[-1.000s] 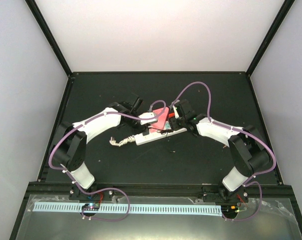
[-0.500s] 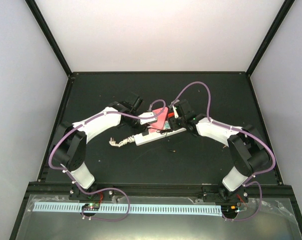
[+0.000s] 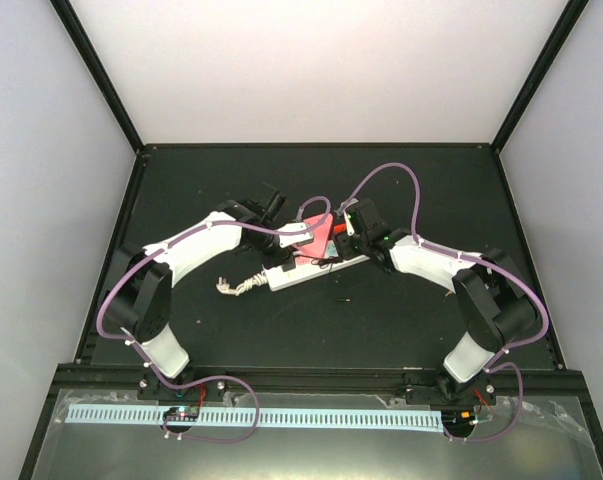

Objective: Pull the plug off the socket

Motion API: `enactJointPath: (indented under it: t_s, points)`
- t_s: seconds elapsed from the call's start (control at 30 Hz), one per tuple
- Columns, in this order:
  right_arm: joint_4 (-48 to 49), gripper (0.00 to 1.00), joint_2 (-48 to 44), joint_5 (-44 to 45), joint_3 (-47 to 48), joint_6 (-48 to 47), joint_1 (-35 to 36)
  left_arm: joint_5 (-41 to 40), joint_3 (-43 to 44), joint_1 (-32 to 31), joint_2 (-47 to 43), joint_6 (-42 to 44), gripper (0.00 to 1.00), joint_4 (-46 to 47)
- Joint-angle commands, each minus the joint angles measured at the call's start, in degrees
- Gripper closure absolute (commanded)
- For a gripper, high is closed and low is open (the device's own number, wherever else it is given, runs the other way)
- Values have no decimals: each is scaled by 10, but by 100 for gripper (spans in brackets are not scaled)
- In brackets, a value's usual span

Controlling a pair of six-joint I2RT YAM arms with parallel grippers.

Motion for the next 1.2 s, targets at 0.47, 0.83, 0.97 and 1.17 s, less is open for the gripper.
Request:
enactJointPath:
  t_s: [0.47, 0.83, 0.97, 1.17]
  points:
    - [-4, 91, 34, 90, -17, 11, 23, 2, 22, -46, -48, 0, 86, -1]
    - [-4, 89, 34, 90, -16, 10, 22, -5, 23, -42, -55, 5, 88, -15]
    - [-5, 87, 34, 87, -16, 9, 23, 4, 22, -40, -73, 3, 89, -23]
    - [-3, 78, 30, 84, -17, 7, 23, 4, 14, -37, -102, 0, 89, -38]
